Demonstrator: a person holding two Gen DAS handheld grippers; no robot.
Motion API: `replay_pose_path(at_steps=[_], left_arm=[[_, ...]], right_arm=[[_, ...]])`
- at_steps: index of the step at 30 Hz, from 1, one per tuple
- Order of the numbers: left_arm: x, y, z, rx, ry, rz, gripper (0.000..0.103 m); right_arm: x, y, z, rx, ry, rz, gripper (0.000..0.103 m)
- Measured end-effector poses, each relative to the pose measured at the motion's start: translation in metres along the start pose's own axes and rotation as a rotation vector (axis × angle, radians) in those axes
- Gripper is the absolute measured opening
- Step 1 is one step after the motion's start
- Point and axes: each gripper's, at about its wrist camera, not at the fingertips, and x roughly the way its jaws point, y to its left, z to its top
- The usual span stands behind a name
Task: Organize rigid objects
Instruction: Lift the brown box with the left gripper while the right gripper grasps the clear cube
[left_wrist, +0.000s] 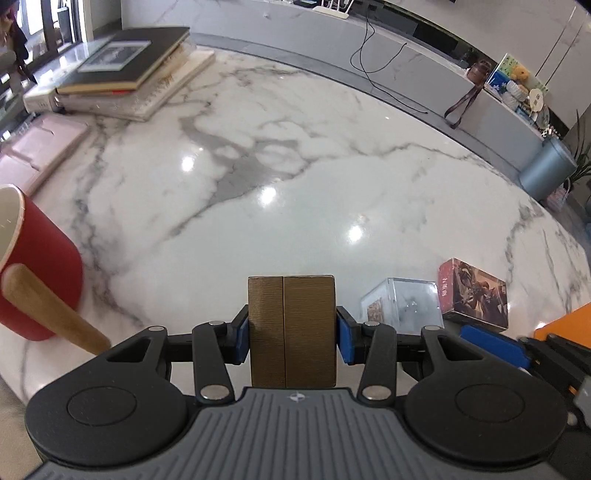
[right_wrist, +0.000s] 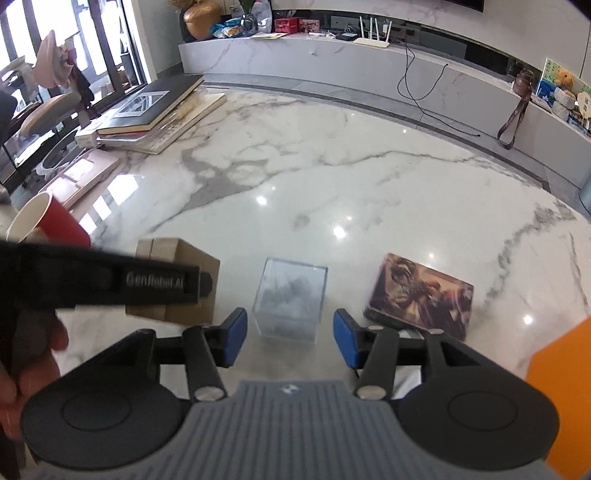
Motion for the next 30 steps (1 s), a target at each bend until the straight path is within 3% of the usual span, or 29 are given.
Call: replay_pose_path(at_steps=[3, 9, 13, 15, 30], left_arm=[[0.005, -0.003, 0.0, 0.025, -0.008, -0.008, 0.051], [0.012, 0.0, -0.002, 0.027, -0.014, -0.016, 0.051], [0.012, -0.001, -0.003, 0.04, -0.023, -0.017, 0.051], [0.013, -0.001, -0.003, 0.042, -0.022, -0.02, 0.052], [-0.001, 0.001, -0.008, 0.031, -0.026, -0.01, 0.051]], right_arm=[[0.014, 0.003, 0.008, -0.001, 0.029, -0.007, 0.06], [0.037, 0.004, 0.014, -0.004, 0.084, -0.021, 0.06], [0.046, 0.002, 0.014, 0.021, 0.101, -0.007, 0.05], [0.048, 0.001, 0.013, 0.031, 0.109, -0.006, 0.05], [0.011, 0.0, -0.015, 0.012, 0.116, -0.02, 0.047]])
